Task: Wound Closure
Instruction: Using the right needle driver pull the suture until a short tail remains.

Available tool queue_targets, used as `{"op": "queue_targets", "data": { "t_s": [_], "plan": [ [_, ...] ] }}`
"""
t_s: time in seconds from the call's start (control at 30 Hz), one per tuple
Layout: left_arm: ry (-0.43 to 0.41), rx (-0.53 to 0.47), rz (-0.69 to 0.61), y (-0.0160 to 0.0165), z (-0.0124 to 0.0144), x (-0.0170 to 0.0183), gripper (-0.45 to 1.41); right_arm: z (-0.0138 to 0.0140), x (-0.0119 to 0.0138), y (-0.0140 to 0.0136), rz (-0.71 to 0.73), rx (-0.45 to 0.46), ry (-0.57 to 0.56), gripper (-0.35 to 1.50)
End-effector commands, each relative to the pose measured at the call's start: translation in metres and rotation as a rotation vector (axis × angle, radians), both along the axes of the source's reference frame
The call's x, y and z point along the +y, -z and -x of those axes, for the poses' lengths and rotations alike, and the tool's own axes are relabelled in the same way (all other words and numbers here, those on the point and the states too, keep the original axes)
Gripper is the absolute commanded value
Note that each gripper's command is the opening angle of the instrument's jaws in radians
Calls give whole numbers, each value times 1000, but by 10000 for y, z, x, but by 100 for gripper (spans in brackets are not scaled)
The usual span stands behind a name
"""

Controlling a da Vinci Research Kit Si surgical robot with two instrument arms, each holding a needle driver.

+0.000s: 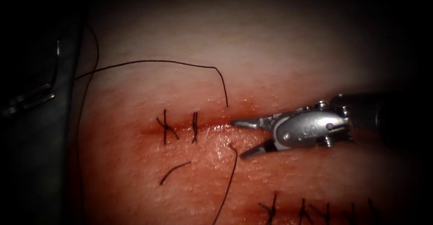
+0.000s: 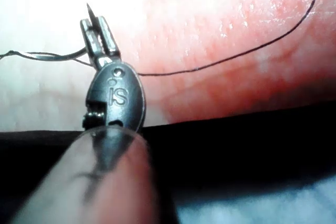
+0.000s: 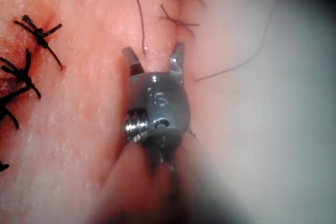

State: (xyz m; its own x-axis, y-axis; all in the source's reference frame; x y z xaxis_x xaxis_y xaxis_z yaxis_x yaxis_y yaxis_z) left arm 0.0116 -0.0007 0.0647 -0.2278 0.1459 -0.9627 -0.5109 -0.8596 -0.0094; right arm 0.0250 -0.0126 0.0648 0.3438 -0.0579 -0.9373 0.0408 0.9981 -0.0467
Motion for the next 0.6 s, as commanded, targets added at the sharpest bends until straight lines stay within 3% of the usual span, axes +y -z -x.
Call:
{"op": "queue_targets", "data": {
  "t_s": [0.03,0.13,0.17,0.2,0.23,0.27,0.43,0.6],
  "plan": [
    [0,0,1,-6,5,1,-45,-10,-2,-8,-3,3,-2,118],
    [2,2,1,-6,5,0,-45,-15,-7,-11,-16,14,-2,116],
    [3,4,2,-6,5,0,-45,-16,-7,-11,-17,20,2,106],
    [5,7,1,-6,6,0,-45,-15,-7,-11,-17,25,5,78],
    [6,7,1,-6,6,0,-45,-15,-7,-11,-33,31,16,31],
    [5,6,2,-6,7,-1,-45,-14,-6,-12,-57,25,49,-35],
    [6,4,6,-6,11,-2,-45,-9,-8,-11,-82,25,63,-35],
    [6,5,5,-7,11,-2,-45,-8,-36,15,-75,48,79,-35]
  ]
}}
